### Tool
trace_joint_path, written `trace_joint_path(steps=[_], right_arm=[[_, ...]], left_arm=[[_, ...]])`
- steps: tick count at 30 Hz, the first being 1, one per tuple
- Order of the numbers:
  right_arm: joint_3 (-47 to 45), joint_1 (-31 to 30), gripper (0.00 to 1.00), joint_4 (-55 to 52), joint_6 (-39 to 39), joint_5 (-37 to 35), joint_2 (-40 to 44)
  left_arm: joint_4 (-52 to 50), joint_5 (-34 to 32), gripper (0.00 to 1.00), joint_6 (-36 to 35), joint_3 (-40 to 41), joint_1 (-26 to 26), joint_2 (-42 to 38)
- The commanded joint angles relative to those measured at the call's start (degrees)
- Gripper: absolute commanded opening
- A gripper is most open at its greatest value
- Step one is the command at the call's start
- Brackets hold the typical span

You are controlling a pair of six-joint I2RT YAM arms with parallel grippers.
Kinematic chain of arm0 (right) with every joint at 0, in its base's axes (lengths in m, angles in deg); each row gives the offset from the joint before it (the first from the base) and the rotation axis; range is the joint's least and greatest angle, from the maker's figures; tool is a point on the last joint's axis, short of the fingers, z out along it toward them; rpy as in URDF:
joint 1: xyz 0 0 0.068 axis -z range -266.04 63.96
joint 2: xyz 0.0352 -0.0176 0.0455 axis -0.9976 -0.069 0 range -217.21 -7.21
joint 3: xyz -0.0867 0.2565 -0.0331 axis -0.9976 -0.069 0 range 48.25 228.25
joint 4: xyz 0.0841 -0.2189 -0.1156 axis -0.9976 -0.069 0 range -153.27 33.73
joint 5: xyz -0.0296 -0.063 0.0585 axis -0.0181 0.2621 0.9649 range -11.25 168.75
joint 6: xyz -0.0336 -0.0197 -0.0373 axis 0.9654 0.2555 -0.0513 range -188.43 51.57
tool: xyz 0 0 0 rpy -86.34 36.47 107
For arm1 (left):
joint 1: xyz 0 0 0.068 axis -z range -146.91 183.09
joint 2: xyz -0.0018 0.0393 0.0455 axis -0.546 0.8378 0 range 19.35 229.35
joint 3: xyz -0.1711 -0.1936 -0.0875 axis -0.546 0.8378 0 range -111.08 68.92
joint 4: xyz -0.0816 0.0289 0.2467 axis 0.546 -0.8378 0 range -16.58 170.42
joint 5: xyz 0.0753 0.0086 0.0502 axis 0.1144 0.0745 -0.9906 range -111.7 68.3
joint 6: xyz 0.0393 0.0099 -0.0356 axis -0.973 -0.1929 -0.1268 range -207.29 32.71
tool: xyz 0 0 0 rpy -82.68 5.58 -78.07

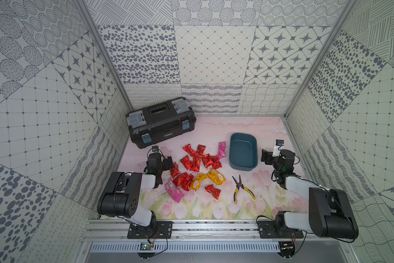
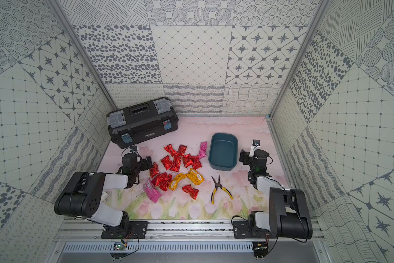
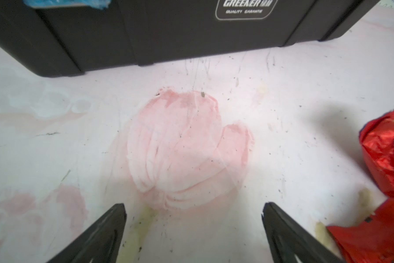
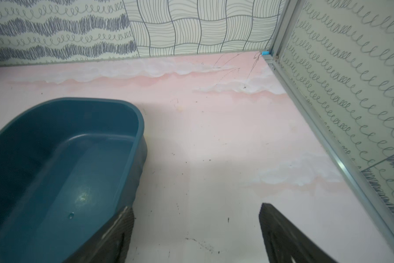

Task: Take the tea bags out of the storage box
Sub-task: Reset both arms

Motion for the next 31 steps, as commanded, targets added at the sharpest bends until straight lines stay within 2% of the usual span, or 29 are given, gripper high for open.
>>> trace_joint_path(steps=[1, 6, 11, 14, 15, 17, 19, 21, 31], right_arm=[[1.47, 0.19, 0.89, 6.24, 2.32, 3.00, -1.48], [0.18, 0.15, 0.89, 5.59, -0.41, 7.65, 0.70], [1.18, -0.37, 0.88, 9.77, -3.89, 8.59, -2.90], [-2.06, -1.24, 0.89, 21.74, -3.01, 9.62, -9.70], [-3.54, -1.80, 0.91, 30.51, -3.67, 9.02, -13.66], [-2.11, -1.86, 0.94, 22.66, -2.10, 8.86, -10.74], [-1.72, -1.78, 0.98, 25.53, -4.31, 6.44, -12.80], [-0.68, -1.83, 0.98, 20.83, -3.69, 6.62, -11.25], [-0.44, -2.06, 0.98, 20.75, -3.55, 5.94, -11.52]], left_arm=[[13.48, 2.44, 0.98, -4.27, 0.76, 0.41, 0.90], [11.30, 1.42, 0.98, -4.62, 0.03, 1.20, 0.61], [11.42, 1.34, 0.98, -4.99, -0.12, 1.40, 0.75], [11.46, 1.37, 0.98, -5.02, -0.18, 1.40, 0.78], [11.40, 1.27, 0.98, -5.05, -0.14, 1.40, 0.82], [11.43, 1.28, 0.98, -5.03, -0.14, 1.48, 0.81], [11.30, 1.30, 0.98, -5.10, -0.26, 1.46, 0.77], [11.25, 1.32, 0.98, -5.10, -0.23, 1.47, 0.80], [11.34, 0.74, 0.98, -5.49, -0.24, 1.92, 0.84]])
